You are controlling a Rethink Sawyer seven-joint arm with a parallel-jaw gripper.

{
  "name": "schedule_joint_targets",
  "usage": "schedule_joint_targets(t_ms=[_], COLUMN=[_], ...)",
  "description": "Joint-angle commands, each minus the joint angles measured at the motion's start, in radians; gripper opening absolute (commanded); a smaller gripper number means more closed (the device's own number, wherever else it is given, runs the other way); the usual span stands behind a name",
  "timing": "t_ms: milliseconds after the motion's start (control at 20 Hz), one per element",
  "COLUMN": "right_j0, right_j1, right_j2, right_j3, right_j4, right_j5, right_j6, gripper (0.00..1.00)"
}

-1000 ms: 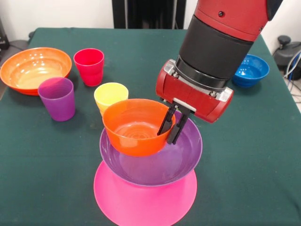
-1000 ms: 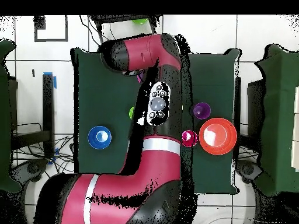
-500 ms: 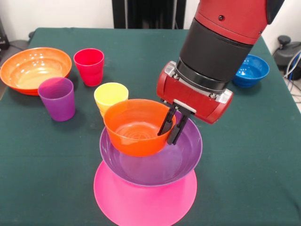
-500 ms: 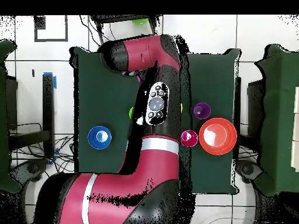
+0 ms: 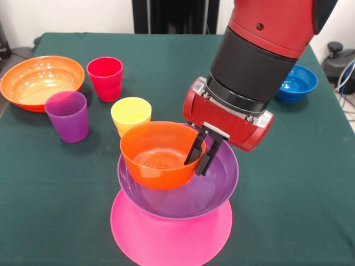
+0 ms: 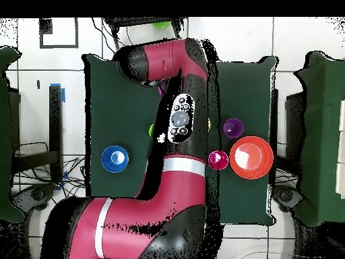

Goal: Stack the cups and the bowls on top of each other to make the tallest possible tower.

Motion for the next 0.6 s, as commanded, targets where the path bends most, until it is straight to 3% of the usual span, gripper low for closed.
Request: schedule_joint_targets(t_ms=[50,600], right_j0=[0.031,0.039], right_j1=[0.013,0.028], right_j2=[0.039,0.022], right_j3=[-0.015,-0.034], right_j4=[0.016,0.035], right_j5=[-0.023,-0.02], right_j6=[0.13,0.133], gripper=[0.0,0.0])
